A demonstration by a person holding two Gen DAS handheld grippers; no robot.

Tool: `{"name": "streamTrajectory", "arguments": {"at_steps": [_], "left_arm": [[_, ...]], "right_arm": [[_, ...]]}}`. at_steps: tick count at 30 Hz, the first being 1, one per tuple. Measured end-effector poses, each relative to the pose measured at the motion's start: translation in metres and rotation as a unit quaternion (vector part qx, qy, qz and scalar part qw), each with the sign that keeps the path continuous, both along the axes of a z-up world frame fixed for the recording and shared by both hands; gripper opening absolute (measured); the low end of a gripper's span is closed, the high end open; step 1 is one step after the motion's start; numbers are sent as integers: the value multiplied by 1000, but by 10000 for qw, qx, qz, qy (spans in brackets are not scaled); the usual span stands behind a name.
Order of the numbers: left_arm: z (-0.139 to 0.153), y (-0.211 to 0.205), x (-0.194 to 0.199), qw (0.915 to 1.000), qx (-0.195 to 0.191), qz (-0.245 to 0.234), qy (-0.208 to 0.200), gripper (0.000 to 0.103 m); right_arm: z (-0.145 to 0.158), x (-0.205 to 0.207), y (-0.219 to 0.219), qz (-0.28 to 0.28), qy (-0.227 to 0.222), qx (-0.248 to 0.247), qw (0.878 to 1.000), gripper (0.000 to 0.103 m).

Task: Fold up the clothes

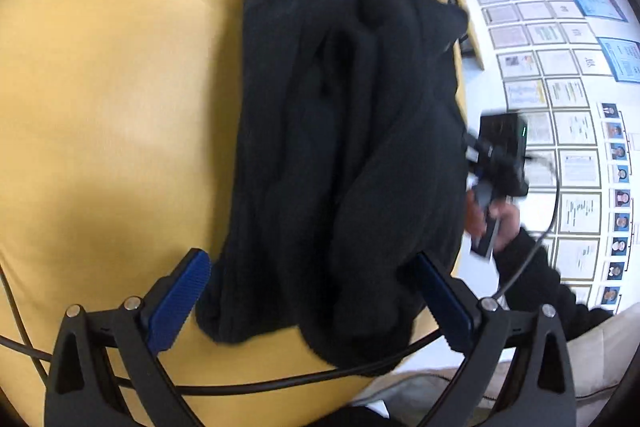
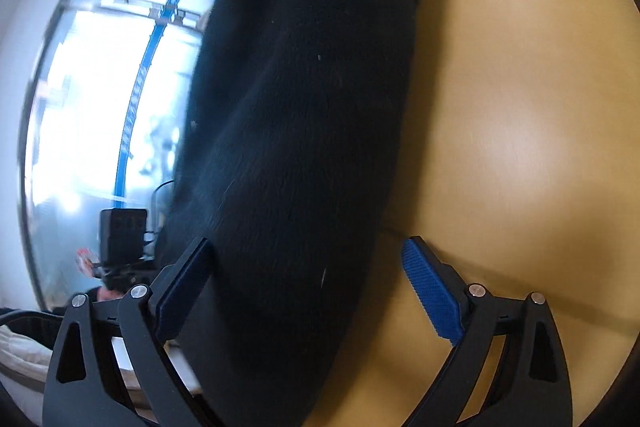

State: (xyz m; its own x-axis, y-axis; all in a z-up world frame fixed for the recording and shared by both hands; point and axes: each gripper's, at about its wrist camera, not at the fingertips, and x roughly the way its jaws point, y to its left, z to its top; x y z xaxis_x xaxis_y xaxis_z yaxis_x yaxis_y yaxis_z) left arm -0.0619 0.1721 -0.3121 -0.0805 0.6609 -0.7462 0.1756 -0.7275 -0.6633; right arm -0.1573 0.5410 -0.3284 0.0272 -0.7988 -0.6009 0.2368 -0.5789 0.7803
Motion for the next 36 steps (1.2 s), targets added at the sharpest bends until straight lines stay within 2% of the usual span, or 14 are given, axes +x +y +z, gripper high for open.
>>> {"name": "streamTrajectory", "arguments": {"at_steps": [4, 7, 10, 15, 18, 23, 25, 26, 27, 28, 29, 30, 32, 36], "left_arm": [[-17, 6, -6, 9995, 306, 44, -104, 103], [-29, 8, -11, 9972, 721, 59, -170, 103], [-36, 12, -11, 9947, 1013, 4, -162, 103], [-46, 9, -9, 9889, 1429, 103, -387, 103], [-50, 14, -5, 9872, 1541, 133, -379, 103], [-54, 32, -3, 9858, 1635, 220, -328, 103], [-54, 41, -2, 9862, 1606, 263, -297, 103], [-54, 45, -1, 9867, 1567, 308, -289, 103], [-52, 49, 2, 9871, 1541, 323, -277, 103], [-51, 52, 4, 9875, 1514, 338, -264, 102], [-49, 55, 6, 9879, 1490, 353, -252, 95], [-46, 54, 11, 9874, 1517, 392, -238, 84], [-41, 51, 19, 9862, 1571, 468, -210, 74], [-15, 44, 40, 9863, 1599, 405, -51, 71]], "right_arm": [[-3, -19, -19, 200, -10, -52, 9998, 102], [-5, -30, -33, 221, -112, -155, 9996, 102], [-5, -36, -59, 417, 10, -206, 9989, 103], [-2, -34, -72, 384, 128, -164, 9990, 95], [-4, -32, -69, 288, 19, -242, 9993, 92], [-4, -32, -85, 411, -17, -202, 9989, 95], [-4, -30, -94, 446, 92, -106, 9989, 82], [-3, -27, -96, 384, 128, -46, 9992, 66], [-3, -24, -98, 318, 163, 14, 9994, 58], [-3, -21, -101, 252, 198, 74, 9995, 54], [1, -18, -103, 219, 270, 106, 9993, 49], [4, -14, -105, 187, 342, 136, 9991, 45], [17, -3, -114, 112, 559, 266, 9980, 42], [40, 26, -143, 110, 881, 220, 9958, 39]]}}
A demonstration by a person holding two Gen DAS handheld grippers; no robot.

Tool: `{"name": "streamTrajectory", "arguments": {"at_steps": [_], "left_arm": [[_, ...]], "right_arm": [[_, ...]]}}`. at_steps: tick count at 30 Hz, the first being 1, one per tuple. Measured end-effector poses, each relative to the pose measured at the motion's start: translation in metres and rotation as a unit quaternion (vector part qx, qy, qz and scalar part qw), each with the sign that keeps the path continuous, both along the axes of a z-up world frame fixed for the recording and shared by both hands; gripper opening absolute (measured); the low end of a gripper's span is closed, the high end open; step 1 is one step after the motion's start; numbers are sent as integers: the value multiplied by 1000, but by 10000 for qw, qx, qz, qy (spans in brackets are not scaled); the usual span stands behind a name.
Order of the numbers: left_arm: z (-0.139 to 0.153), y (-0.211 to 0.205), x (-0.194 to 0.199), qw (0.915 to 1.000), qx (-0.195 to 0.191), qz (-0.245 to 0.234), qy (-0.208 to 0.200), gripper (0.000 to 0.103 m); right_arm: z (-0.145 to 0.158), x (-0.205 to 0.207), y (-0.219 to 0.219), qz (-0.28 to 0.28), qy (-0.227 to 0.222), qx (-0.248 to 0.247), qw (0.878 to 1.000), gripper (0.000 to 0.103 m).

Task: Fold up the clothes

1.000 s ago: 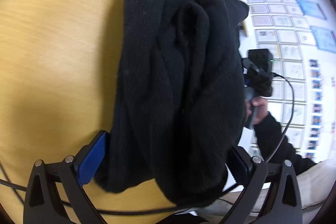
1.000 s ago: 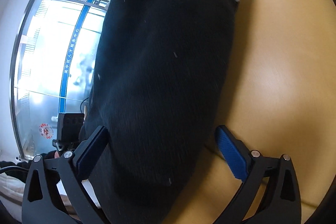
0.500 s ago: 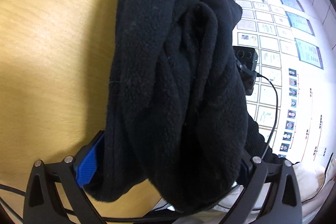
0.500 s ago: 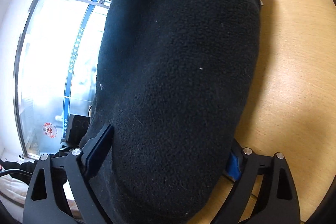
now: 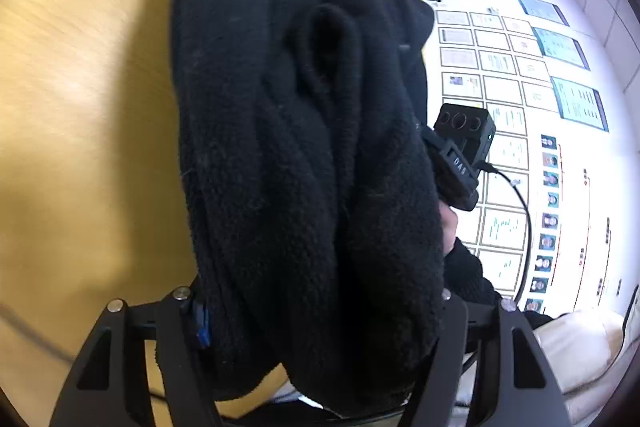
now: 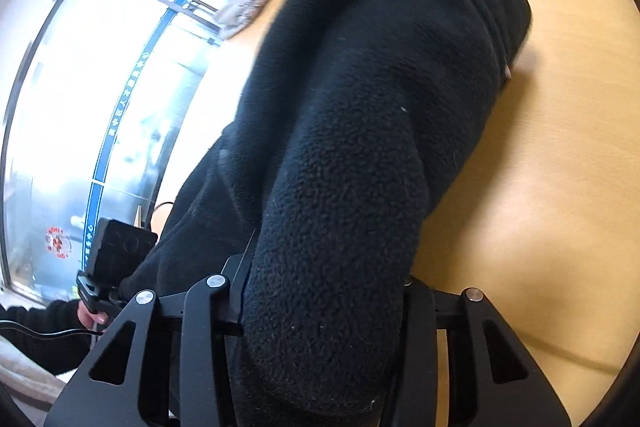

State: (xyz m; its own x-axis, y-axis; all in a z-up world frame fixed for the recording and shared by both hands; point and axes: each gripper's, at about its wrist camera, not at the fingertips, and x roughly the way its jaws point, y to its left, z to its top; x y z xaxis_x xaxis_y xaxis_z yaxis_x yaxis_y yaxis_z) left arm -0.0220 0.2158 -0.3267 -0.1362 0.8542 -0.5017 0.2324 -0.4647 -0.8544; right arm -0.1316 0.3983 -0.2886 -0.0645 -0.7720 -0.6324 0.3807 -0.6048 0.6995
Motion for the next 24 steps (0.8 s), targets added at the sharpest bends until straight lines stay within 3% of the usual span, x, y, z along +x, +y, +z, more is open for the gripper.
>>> {"name": "streamTrajectory", "arguments": {"at_steps": [4, 7, 11, 15, 19, 22, 24], "left_arm": [[34, -31, 28, 9996, 64, 217, 181, 70], [72, -80, 39, 9975, 49, 436, 554, 70], [121, -160, 40, 9922, -186, 614, 1066, 70], [155, -270, 26, 9860, -436, 762, 1421, 70], [165, -389, -14, 9805, -738, 724, 1672, 71], [150, -475, -59, 9777, -1004, 752, 1685, 71], [131, -526, -90, 9771, -1161, 760, 1612, 72]], "right_arm": [[33, 27, -39, -57, 303, -149, 9994, 38], [69, 36, -80, -116, 603, -392, 9973, 38], [117, 25, -172, -55, 1054, -722, 9918, 38], [147, -3, -289, 2, 1316, -1005, 9862, 38], [150, -51, -426, -80, 1589, -1258, 9792, 38], [136, -91, -507, -261, 1702, -1460, 9742, 39], [110, -125, -557, -498, 1492, -1505, 9760, 40]]}}
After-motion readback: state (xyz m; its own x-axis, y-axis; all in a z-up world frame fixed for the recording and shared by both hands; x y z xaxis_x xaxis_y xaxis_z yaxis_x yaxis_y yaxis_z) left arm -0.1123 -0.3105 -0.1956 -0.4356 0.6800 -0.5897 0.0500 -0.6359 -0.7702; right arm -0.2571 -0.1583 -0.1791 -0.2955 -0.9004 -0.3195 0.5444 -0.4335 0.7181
